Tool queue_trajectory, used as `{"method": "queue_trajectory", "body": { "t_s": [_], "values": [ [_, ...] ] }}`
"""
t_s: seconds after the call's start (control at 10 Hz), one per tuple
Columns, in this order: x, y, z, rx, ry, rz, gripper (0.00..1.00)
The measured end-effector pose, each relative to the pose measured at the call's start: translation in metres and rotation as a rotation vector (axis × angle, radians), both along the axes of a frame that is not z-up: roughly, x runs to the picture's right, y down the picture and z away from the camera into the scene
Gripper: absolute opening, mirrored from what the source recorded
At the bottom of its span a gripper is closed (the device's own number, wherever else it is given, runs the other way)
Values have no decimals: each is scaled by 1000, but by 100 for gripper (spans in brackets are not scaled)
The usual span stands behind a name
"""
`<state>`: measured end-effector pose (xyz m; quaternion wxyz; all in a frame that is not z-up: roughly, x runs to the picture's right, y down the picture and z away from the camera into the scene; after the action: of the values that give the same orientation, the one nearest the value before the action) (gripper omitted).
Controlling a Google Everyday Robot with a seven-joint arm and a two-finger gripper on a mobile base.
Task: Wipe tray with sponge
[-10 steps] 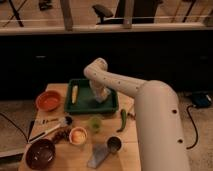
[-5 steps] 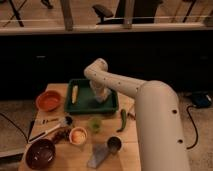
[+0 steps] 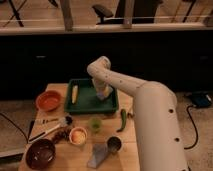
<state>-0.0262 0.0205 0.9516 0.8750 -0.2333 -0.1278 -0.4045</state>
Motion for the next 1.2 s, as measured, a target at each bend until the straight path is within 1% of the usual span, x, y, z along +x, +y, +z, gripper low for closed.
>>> {"method": "queue_trajectory", "body": {
  "t_s": [0.2,0.3,0.4,0.6,0.7,0.8,0.9,1.0,1.1,1.2],
  "values": [
    [-22,10,-2,-27,-78,-71,0],
    [-34,22,-7,-48,-119,-113,0],
    [-36,34,-12,-67,-144,-156,0],
    [-35,53,-23,-102,-177,-211,0],
    [-31,57,-26,-109,-178,-216,0],
    [-17,60,-28,-115,-168,-213,0],
    [-2,58,-29,-114,-155,-201,0],
    [12,55,-28,-111,-138,-189,0],
    [30,45,-24,-100,-115,-167,0],
    [35,42,-22,-97,-109,-164,0]
  ]
}}
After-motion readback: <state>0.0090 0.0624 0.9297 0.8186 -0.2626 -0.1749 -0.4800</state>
